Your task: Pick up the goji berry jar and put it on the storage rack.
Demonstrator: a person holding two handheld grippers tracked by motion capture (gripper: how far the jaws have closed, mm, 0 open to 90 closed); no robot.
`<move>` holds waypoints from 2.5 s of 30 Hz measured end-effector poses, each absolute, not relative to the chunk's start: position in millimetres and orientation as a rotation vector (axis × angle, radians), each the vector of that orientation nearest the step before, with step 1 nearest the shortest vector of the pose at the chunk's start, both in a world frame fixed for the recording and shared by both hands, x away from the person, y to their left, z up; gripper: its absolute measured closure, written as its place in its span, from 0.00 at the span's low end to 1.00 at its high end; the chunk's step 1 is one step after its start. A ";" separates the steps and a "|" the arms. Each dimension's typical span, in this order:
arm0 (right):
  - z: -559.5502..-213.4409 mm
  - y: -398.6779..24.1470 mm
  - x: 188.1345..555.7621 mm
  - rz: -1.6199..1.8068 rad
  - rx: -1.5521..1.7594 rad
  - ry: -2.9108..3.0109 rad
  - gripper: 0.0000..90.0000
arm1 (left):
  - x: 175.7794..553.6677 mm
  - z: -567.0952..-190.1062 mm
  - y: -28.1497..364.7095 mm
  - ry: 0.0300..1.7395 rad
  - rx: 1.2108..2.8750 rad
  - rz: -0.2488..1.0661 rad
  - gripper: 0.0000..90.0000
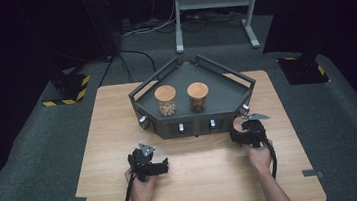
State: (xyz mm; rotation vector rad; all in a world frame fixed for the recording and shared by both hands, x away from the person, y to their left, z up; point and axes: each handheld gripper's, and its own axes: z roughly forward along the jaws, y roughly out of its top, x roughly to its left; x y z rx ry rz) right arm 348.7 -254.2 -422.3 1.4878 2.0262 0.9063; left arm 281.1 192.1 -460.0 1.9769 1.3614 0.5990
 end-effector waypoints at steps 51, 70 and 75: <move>-402.4 -272.0 334.1 0.951 1.402 2.041 0.28 | 281.1 -460.0 192.1 1.362 1.977 0.599 0.04; -383.2 -282.7 328.4 1.003 1.347 2.080 0.28 | 281.1 -460.0 192.1 1.361 1.977 0.599 0.04; -376.9 -282.2 327.0 1.012 1.322 2.097 0.28 | 281.1 -460.0 192.1 1.362 1.977 0.599 0.04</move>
